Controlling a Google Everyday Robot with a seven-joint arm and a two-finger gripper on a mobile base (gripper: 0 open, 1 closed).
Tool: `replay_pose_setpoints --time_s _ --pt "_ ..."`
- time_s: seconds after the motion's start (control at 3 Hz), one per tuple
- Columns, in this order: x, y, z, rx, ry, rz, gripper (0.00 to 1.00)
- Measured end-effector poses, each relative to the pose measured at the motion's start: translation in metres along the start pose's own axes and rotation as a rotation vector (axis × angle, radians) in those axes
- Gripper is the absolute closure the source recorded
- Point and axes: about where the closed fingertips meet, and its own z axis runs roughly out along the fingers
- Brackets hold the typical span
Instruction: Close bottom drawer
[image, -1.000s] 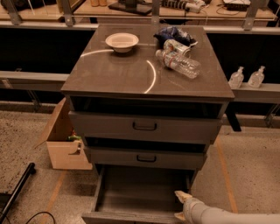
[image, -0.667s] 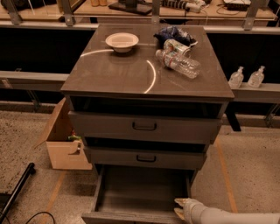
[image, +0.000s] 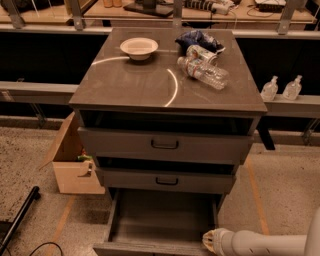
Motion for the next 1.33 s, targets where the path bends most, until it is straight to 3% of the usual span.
replay_pose_setpoints --time_s 0.67,1.33 --pt "-0.006 0.035 -0.006 -0.105 -0.010 0.036 1.00" --pt "-0.028 0.060 0.011 -0.160 -0.014 0.030 1.00"
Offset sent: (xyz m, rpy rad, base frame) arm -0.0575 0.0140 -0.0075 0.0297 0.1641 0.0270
